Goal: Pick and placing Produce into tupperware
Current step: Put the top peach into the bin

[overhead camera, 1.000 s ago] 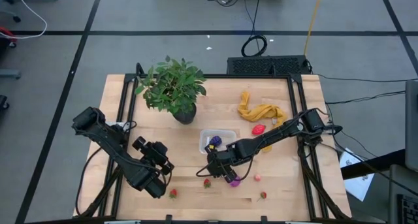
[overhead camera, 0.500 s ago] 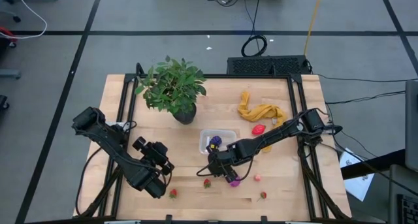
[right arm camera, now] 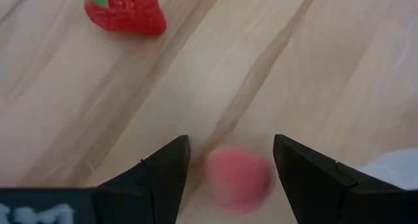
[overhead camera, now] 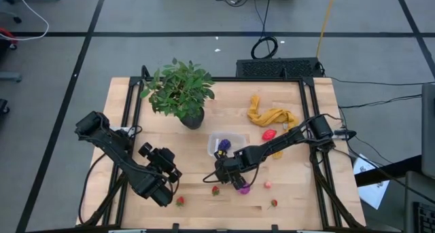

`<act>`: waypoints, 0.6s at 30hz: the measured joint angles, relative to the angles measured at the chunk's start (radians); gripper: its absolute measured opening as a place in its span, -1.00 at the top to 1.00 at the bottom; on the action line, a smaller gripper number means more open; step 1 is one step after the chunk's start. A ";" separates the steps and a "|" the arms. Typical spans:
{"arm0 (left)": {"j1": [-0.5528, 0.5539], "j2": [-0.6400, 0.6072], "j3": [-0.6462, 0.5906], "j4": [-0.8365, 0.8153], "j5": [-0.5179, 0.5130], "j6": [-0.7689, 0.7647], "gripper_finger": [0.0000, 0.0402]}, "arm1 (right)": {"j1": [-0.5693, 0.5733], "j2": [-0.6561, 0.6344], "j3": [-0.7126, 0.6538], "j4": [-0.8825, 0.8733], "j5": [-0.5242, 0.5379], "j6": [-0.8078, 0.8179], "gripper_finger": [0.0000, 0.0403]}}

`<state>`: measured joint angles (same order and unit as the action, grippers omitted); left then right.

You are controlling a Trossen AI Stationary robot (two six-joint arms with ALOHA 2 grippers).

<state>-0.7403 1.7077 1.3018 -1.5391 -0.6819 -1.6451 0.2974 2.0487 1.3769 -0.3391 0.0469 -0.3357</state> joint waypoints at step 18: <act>0.000 0.000 0.000 0.031 -0.007 0.020 0.12 | 0.007 0.002 0.001 -0.035 0.012 -0.005 -0.09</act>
<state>-0.7403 1.7081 1.3022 -1.5082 -0.6888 -1.6251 0.3044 2.0506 1.3781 -0.3741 0.0593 -0.3410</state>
